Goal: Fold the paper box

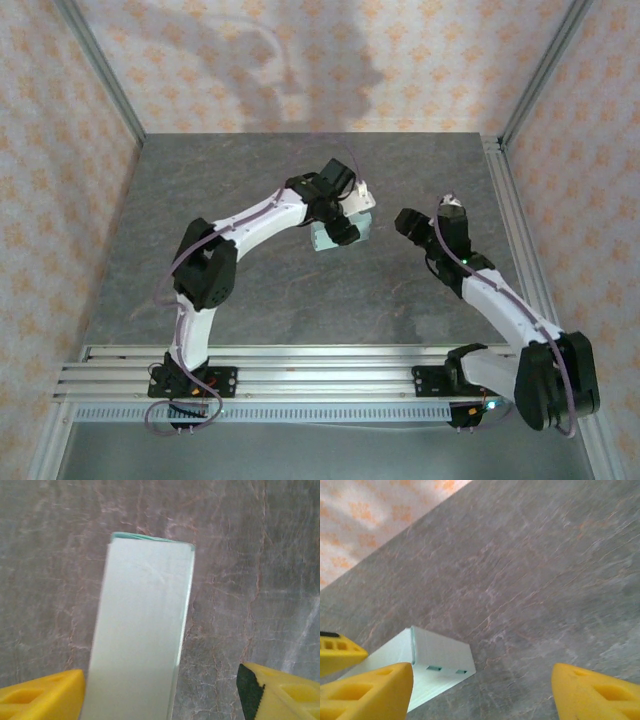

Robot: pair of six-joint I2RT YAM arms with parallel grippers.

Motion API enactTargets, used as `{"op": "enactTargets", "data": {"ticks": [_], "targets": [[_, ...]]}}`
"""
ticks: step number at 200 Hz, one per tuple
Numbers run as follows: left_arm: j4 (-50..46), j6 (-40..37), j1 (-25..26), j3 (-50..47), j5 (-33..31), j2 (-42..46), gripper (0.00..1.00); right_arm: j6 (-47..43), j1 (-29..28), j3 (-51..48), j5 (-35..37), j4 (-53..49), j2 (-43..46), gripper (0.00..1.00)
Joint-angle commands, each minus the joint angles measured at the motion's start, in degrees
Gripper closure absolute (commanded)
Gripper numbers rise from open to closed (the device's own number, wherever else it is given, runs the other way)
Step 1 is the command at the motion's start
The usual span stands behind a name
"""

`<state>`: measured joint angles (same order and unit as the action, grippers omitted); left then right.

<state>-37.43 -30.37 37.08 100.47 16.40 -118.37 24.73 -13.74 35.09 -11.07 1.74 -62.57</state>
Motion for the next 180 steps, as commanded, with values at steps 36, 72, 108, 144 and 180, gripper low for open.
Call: {"op": "enactTargets", "data": {"ticks": [36, 72, 108, 144, 180], "targets": [[-8.97, -6.04, 1.07, 6.45, -4.64, -3.24, 0.36, -0.66, 0.29, -4.05, 2.78, -2.53, 2.89, 0.29], [-9.05, -6.02, 1.15, 5.59, -6.79, -2.02, 0.49, -0.03, 0.31, -4.77, 2.37, -0.79, 1.89, 0.30], [-5.95, -5.95, 1.50, 2.04, -14.58, 0.41, 0.54, 0.14, 0.29, -4.24, 1.34, -0.25, 0.40, 0.30], [1.41, -6.18, 1.84, -3.66, -26.36, 3.49, 0.56, 0.91, 0.30, -4.41, 0.54, 0.49, -0.49, 0.30], [10.57, -9.84, 2.78, -9.77, -34.73, 4.45, 0.55, 1.45, 0.29, -4.41, -0.09, 1.54, -1.66, 0.30]]}}
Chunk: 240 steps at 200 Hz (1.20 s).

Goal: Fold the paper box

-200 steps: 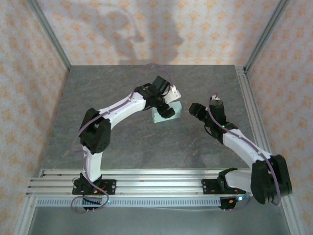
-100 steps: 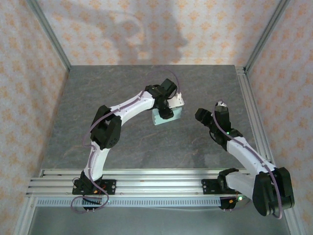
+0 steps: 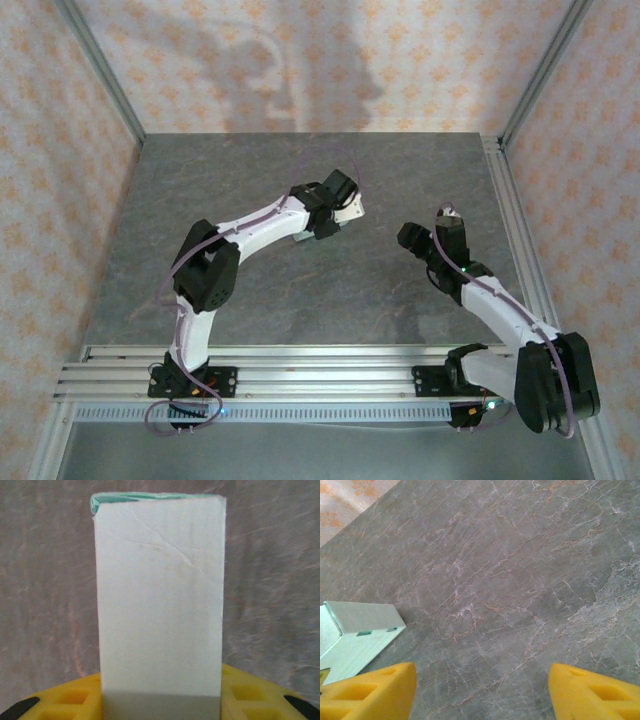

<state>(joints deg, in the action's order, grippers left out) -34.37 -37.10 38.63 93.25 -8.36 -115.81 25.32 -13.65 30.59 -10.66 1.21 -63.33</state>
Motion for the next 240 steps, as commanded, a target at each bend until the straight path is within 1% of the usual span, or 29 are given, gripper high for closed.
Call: {"op": "enactTargets", "data": {"ticks": [1, 25, 33, 49, 58, 67, 72, 84, 94, 109, 122, 127, 153, 171, 205, 240], "targets": [[7.71, -3.22, 1.30, -2.64, -10.29, 1.85, 0.55, 0.87, 0.25, 0.13, -0.51, 2.09, -0.90, 0.30], [12.87, -6.90, 2.65, -4.70, -18.48, -0.64, 0.55, 1.08, 0.25, 0.43, -0.94, 2.38, -1.66, 0.30], [13.23, -7.16, 2.67, -4.75, -19.21, -1.46, 0.55, 1.08, 0.25, 0.44, -1.03, 2.51, -1.79, 0.30], [12.95, -6.84, 2.68, -4.75, -18.66, -2.27, 0.52, 1.15, 0.20, 0.44, -1.07, 2.43, -1.84, 0.31], [12.71, -6.54, 2.68, -4.83, -17.96, -2.40, 0.48, 1.18, 0.22, 0.43, -1.08, 2.40, -1.81, 0.31], [12.67, -6.14, 2.68, -5.01, -17.54, -2.36, 0.41, 1.17, 0.20, 0.38, -1.06, 2.38, -1.80, 0.31], [12.58, -5.89, 2.65, -5.10, -17.16, -2.30, 0.38, 1.21, 0.21, 0.43, -0.99, 2.24, -1.80, 0.31], [12.11, -5.13, 2.62, -5.03, -16.05, -2.06, 0.36, 1.18, 0.20, 0.43, -0.89, 2.34, -1.80, 0.31], [11.49, -4.62, 2.59, -4.84, -15.23, -2.05, 0.26, 1.18, 0.21, 0.45, -0.86, 2.39, -1.95, 0.31], [10.90, -3.72, 2.50, -4.75, -14.13, -1.86, 0.18, 1.16, 0.20, 0.52, -1.12, 2.57, -2.15, 0.31], [10.38, -2.13, 2.20, -5.09, -11.38, -0.77, 0.12, 1.16, 0.20, 0.59, -1.32, 2.80, -2.22, 0.31], [10.25, -1.44, 2.01, -5.30, -9.79, -0.15, 0.08, 1.14, 0.20, 0.61, -1.38, 2.86, -2.24, 0.31], [11.42, 3.50, 0.66, -7.97, -1.06, 4.93, 0.00, 0.37, 0.20, 1.18, -2.09, 3.41, -3.18, 0.31], [14.09, 8.14, -0.95, -11.38, 4.44, 9.77, 0.00, -0.78, 0.21, 1.59, -3.37, 5.72, -4.18, 0.29], [22.58, 20.75, -6.81, -20.87, 15.83, 18.33, 0.00, -3.39, -0.21, 7.20, -9.46, 4.87, -12.39, 0.26], [31.82, 32.27, -12.27, -32.15, 19.02, 27.21, 0.00, -5.51, -3.04, 14.67, -14.72, 5.27, -22.02, 0.26]]}}
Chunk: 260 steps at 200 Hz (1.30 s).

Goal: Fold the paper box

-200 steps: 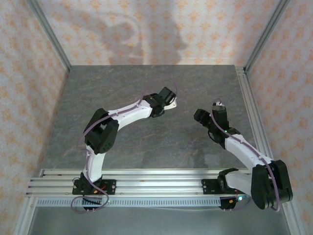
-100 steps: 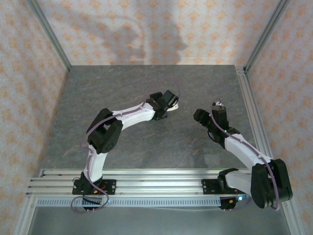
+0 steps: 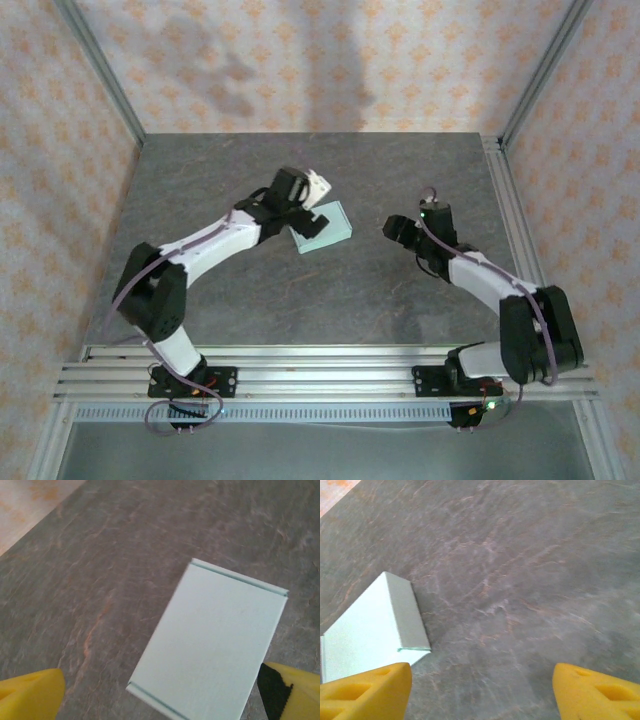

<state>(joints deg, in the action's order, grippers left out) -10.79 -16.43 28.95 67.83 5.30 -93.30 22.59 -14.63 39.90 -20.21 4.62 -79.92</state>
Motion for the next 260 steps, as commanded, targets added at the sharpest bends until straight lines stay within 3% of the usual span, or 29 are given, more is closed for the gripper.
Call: {"op": "enactTargets", "data": {"ticks": [1, 35, 72, 107, 132, 178, 194, 226, 242, 260], "targets": [[8.45, 11.90, -2.76, -6.91, 5.43, 4.96, 0.00, -2.79, -2.24, 5.62, -5.31, 1.87, -5.69, 0.26], [13.59, 19.74, -8.56, -16.12, 5.29, 11.95, 0.00, -2.12, -6.21, 14.03, -9.08, 3.84, -17.55, 0.31], [13.08, 26.28, -15.03, -19.74, 2.85, 14.45, 0.00, 1.56, -9.49, 19.34, -11.52, 7.12, -25.64, 0.35], [15.87, 31.06, -21.22, -24.69, -0.24, 17.96, 0.00, 1.19, -13.10, 18.67, -11.48, 6.27, -23.69, 0.42], [16.41, 31.26, -24.73, -28.02, -3.10, 21.00, 0.00, 0.26, -13.23, 13.67, -6.40, 5.18, -17.23, 0.43], [24.92, 22.01, -25.52, -36.29, -11.71, 24.61, 0.00, -7.77, -9.40, 5.47, 11.17, -0.36, -2.97, 0.25], [29.35, 21.72, -25.91, -37.55, -13.64, 22.63, 0.00, -10.27, -5.66, 2.76, 15.79, -1.19, 2.21, 0.10], [40.68, 17.70, -26.44, -39.93, -14.85, 16.50, 0.00, -16.90, 1.25, -1.80, 25.24, 0.37, 8.44, 0.04], [41.40, 18.84, -28.02, -39.75, -12.97, 14.78, 0.00, -19.29, 3.88, -5.45, 29.43, 5.29, 9.17, 0.02], [44.13, 19.15, -28.92, -40.72, -10.76, 13.20, 0.00, -20.23, 6.92, -7.75, 30.12, 9.93, 9.62, 0.00]]}}
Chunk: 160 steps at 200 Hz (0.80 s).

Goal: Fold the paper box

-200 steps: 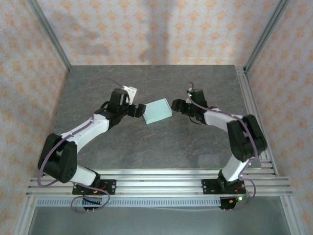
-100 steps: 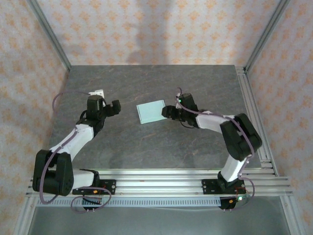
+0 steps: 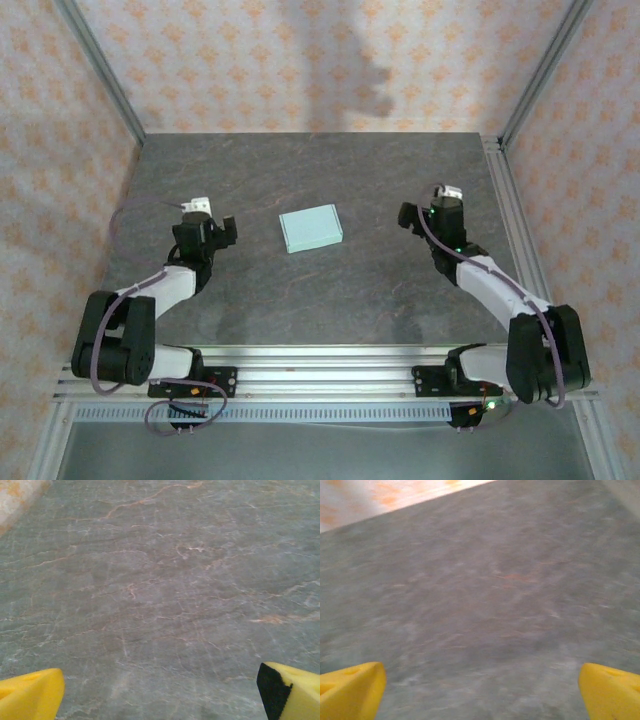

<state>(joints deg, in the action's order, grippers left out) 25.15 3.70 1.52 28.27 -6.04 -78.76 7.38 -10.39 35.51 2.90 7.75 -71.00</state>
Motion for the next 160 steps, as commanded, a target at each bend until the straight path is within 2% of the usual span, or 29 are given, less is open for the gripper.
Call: {"op": "enactTargets", "data": {"ticks": [1, 20, 33, 54, 69, 79, 91, 160], "targets": [[8.36, -1.02, -1.50, -1.18, 0.72, -1.50, 0.00, -5.27, 2.76, -3.74, 7.16, 7.39, 0.65, 0.00], [11.50, -2.77, -1.45, -0.97, 4.10, -5.54, 0.00, -9.65, 3.72, -6.97, 9.33, 15.15, -1.30, 0.00], [11.35, -3.09, -1.00, -0.96, 3.71, -5.58, 0.00, -10.12, 5.03, -9.22, 8.96, 22.20, -4.34, 0.00], [10.93, -3.02, -1.01, -0.77, 3.55, -5.53, 0.00, -10.77, 6.50, -13.20, 5.33, 37.83, -10.71, 0.00], [10.97, -3.16, -0.75, -0.74, 3.16, -5.61, 0.00, -10.11, 7.71, -11.80, 2.70, 38.15, -15.38, 0.00], [10.81, -3.44, -0.13, -0.67, 1.76, -5.62, 0.00, -10.31, 8.42, -12.64, -0.16, 44.08, -18.60, 0.00], [10.93, -3.53, 0.06, -0.62, 1.67, -5.61, 0.00, -9.86, 8.90, -13.08, -0.87, 41.78, -17.23, 0.00], [10.29, -4.12, 0.02, -0.32, 3.09, -5.72, 0.00, -9.66, 9.05, -12.73, -0.61, 42.49, -17.89, 0.01]]}}
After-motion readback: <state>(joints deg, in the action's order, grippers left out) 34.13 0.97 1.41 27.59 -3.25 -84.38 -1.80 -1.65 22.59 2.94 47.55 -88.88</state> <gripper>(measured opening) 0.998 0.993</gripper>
